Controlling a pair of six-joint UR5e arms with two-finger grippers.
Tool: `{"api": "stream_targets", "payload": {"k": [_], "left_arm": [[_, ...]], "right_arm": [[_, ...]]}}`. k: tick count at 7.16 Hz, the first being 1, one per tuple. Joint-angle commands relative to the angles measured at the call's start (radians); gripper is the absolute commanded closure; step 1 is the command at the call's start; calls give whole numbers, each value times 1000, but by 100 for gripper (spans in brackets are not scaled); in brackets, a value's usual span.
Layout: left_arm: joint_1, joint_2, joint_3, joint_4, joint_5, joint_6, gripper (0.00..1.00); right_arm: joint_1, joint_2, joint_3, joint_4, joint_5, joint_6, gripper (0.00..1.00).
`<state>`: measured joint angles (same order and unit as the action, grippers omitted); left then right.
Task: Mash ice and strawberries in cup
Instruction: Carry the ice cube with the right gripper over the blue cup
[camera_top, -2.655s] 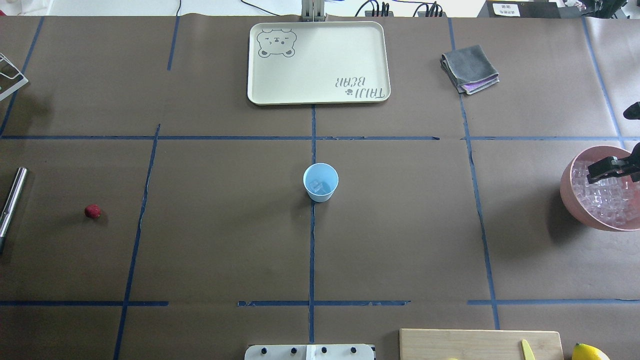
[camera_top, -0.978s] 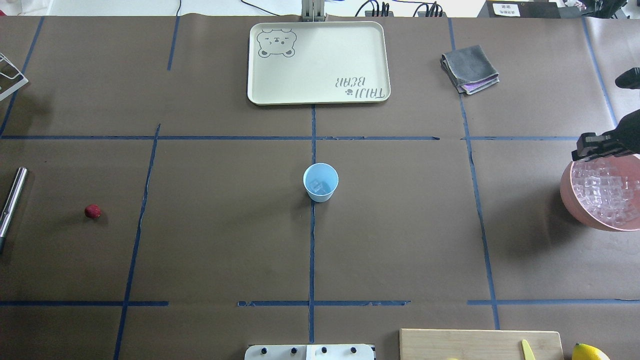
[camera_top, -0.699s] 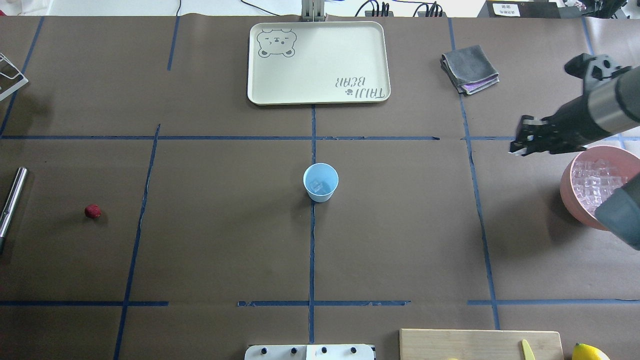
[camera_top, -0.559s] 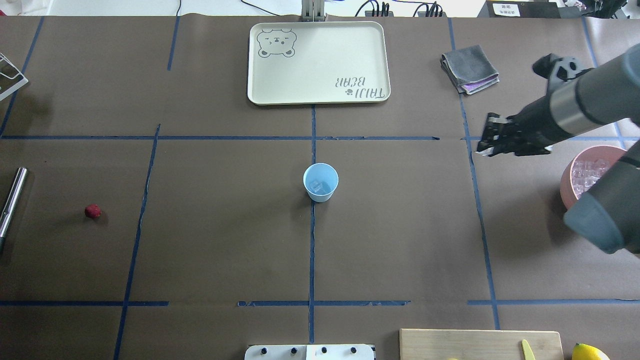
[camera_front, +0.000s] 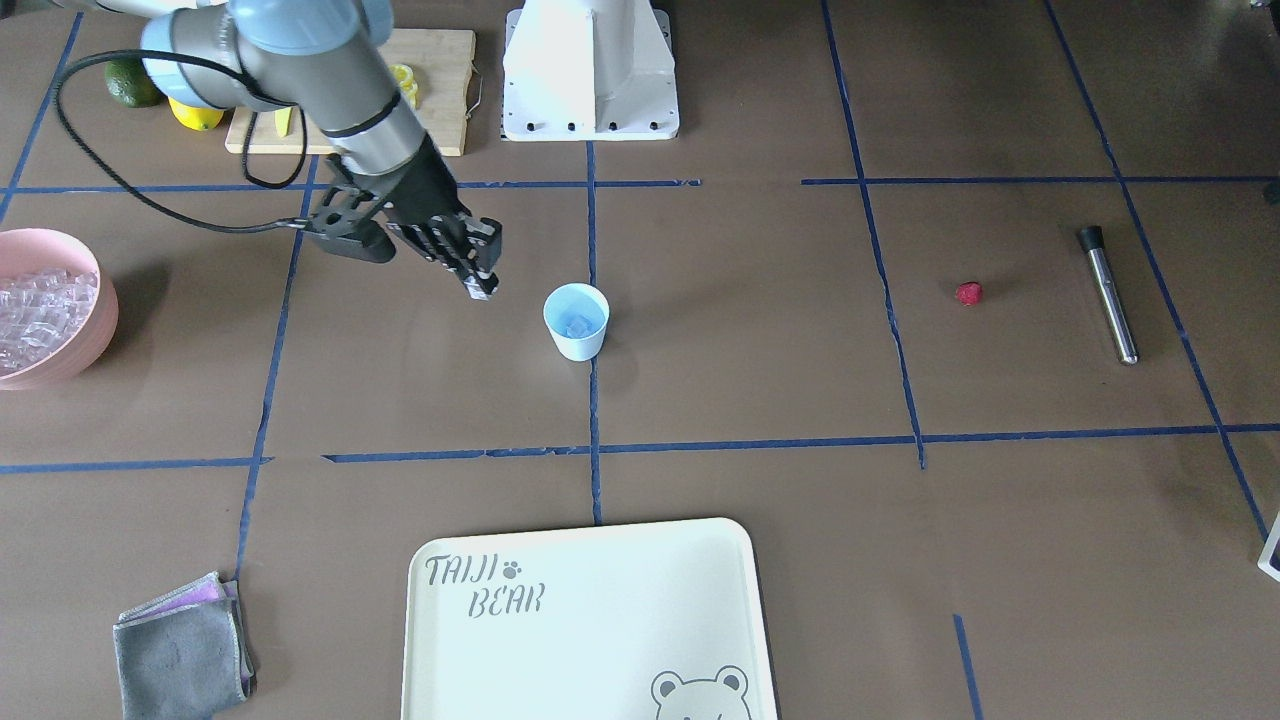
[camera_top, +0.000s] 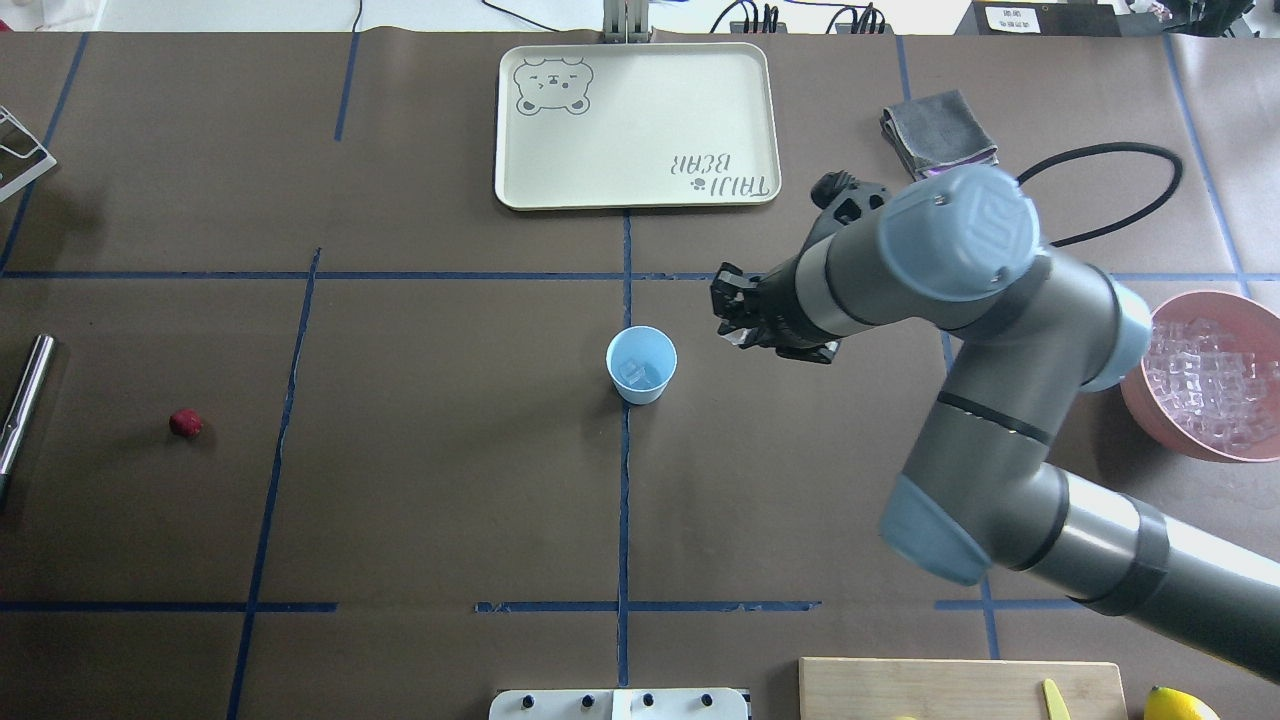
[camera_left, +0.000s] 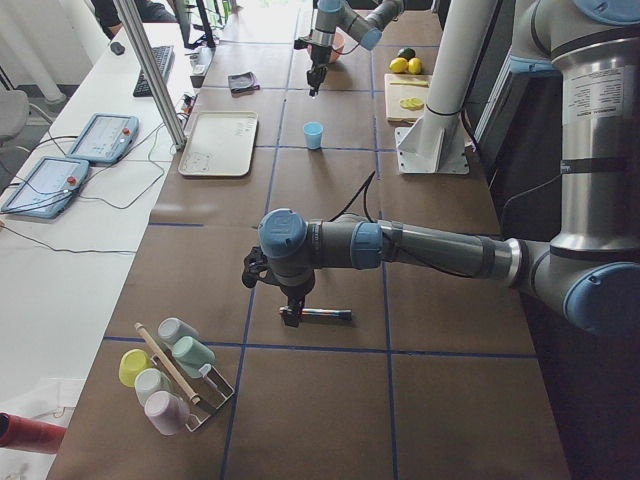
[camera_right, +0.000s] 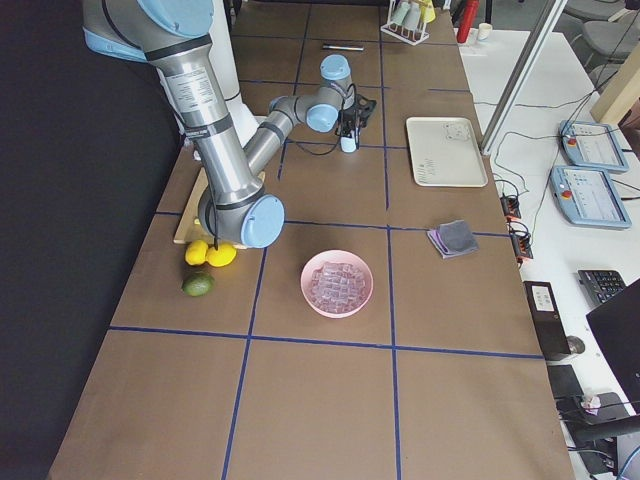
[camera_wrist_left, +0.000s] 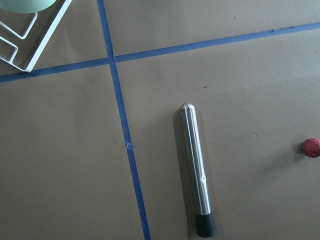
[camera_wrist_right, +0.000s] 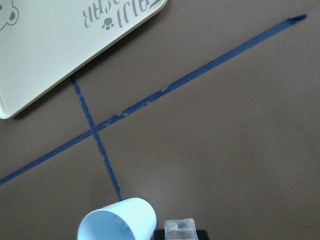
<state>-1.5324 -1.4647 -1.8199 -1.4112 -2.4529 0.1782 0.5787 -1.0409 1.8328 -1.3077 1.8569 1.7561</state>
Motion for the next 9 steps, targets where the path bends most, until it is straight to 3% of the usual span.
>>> {"api": "stream_targets", "payload": {"k": [1,4,5,6,7,9], "left_arm": [[0,1,2,0,0,3,0],[0,1,-1,0,0,3,0],[0,1,-1,0,0,3,0],[0,1,-1,0,0,1,0],[0,1,2,0,0,3,0],[5,-2,-4,-18,2,4,0]], "right_arm": [[-42,90,-84,4,-51,49,100],[-51,116,-122,8,-51,53,97],[-51,116,-122,8,-51,51,79],[-57,114,-122,8,-53,49,15],[-66,114,-124,5,-80,51,0],[-69,114,-122,7,-87,52,0]]}}
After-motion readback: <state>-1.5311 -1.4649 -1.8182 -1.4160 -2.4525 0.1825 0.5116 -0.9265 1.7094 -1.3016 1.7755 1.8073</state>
